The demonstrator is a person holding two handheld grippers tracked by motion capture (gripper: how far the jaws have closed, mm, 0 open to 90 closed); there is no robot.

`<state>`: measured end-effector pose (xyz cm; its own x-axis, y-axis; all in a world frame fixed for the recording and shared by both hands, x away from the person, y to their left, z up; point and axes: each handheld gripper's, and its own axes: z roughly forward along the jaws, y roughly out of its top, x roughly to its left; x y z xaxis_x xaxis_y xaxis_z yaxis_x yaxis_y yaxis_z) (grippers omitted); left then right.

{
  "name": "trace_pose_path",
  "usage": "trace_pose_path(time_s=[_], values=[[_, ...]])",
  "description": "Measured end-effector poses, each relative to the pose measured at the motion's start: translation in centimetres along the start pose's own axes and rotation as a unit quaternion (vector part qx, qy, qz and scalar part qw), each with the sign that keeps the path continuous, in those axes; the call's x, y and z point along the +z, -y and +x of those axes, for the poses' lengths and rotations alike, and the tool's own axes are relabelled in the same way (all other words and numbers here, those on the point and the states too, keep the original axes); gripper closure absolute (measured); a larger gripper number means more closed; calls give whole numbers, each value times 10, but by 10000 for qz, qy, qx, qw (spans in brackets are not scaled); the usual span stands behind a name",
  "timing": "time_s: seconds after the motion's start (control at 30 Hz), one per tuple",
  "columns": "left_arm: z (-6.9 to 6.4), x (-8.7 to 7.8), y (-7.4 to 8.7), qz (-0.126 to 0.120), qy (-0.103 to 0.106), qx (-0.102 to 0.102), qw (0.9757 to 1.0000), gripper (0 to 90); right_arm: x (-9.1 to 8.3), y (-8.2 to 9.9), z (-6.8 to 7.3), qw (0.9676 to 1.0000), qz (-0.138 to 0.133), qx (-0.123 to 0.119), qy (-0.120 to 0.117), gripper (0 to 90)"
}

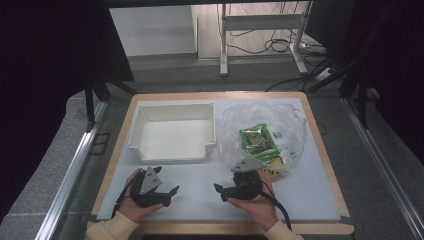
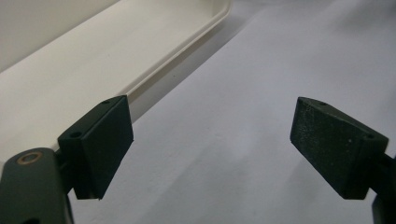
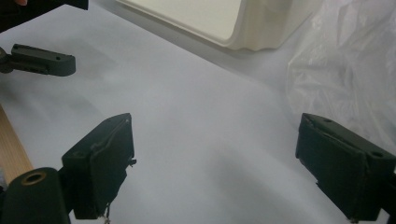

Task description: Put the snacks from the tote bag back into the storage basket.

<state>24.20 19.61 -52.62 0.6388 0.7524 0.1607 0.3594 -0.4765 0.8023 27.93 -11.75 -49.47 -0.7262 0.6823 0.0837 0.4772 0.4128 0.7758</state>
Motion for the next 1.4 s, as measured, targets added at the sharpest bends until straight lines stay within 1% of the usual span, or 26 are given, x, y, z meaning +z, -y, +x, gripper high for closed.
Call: trace_pose_path(time_s=[0.07, 0.17, 0.23, 0.37, 0.47, 0.5, 0.53, 0.57, 0.6, 0.67, 0.7, 0.73, 0.77, 0.8, 0.9, 0.93, 0.97, 1.0, 1.03, 1.07, 1.2, 1.23, 1.3, 1.33, 1.37, 1.4], values=[[0, -1, 0, -4, -4, -5, 10000, 131, 0, -1, 1, 10000, 13, -6, 5, 110], [-1, -2, 0, -40, -4, -50, 10000, 131, 1, -1, -2, 9996, 80, 209, -166, 98], [-2, -3, 0, -40, 1, -44, 10000, 131, 4, 0, -2, 9995, 167, 186, -195, 103], [-4, -4, 1, -24, 30, -71, 10000, 131, 6, -2, 3, 9995, 155, 62, -274, 119], [-4, -2, 0, -10, -10, -101, 9999, 132, 7, -5, 7, 9997, 108, 3, -203, 120], [-4, -1, 0, -2, -14, -124, 9999, 131, 8, -7, 9, 9998, 53, -48, -200, 126], [-4, 2, -1, 11, -54, -182, 9998, 132, 9, -11, 12, 9997, 70, -112, -218, 128], [-4, 2, -1, 11, -54, -182, 9998, 131, 9, -11, 12, 9997, 70, -112, -218, 128], [-5, 6, -3, 16, -97, -218, 9997, 132, 10, -15, 15, 9995, 70, -207, -217, 139], [-5, 9, -5, 3, -136, -216, 9997, 132, 11, -16, 15, 9994, 71, -211, -250, 142], [-7, 13, -8, -12, -144, -234, 9996, 132, 11, -17, 13, 9993, 71, -165, -337, 156], [-8, 14, -9, 5, -140, -212, 9997, 132, 11, -17, 12, 9992, 79, -111, -364, 157], [-8, 14, -9, 5, -140, -212, 9997, 131, 11, -17, 12, 9992, 79, -111, -364, 157], [-10, 15, -9, 91, -139, -87, 9998, 132, 10, -17, 8, 9993, 34, -41, -380, 167], [-9, 15, -9, 126, -146, -34, 9998, 131, 7, -19, 3, 9994, -1, 15, -348, 174], [-9, 14, -9, 130, -138, -52, 9998, 131, 7, -19, 3, 9994, -1, 15, -348, 174], [-8, 14, -9, 67, -132, -154, 9998, 131, 6, -20, 1, 9995, -35, 20, -323, 179], [-8, 14, -9, 57, -154, -188, 9997, 131, 5, -20, 0, 9995, -55, 45, -298, 182], [-6, 13, -9, 103, -164, -168, 9997, 131, 4, -22, -2, 9997, -47, 17, -257, 184], [-6, 14, -9, 41, -175, -253, 9995, 131, 4, -25, -5, 9998, -64, 22, -176, 196], [-5, 12, -9, 124, -149, -153, 9997, 131, 4, -29, -8, 9996, -136, 103, -223, 214], [-5, 13, -8, 83, -147, -184, 9997, 131, 2, -32, -9, 9995, -171, 126, -230, 226], [-4, 13, -8, 138, -144, -136, 9997, 130, 1, -33, -10, 9995, -177, 129, -218, 237], [-4, 14, -7, 94, -147, -193, 9997, 130, 0, -33, -11, 9995, -188, 160, -206, 245], [-3, 15, -7, 151, -127, -151, 9997, 131, -2, -35, -14, 9991, -234, 268, -224, 247], [-3, 15, -7, 151, -127, -151, 9997, 131, -2, -35, -14, 9991, -234, 268, -224, 247]])
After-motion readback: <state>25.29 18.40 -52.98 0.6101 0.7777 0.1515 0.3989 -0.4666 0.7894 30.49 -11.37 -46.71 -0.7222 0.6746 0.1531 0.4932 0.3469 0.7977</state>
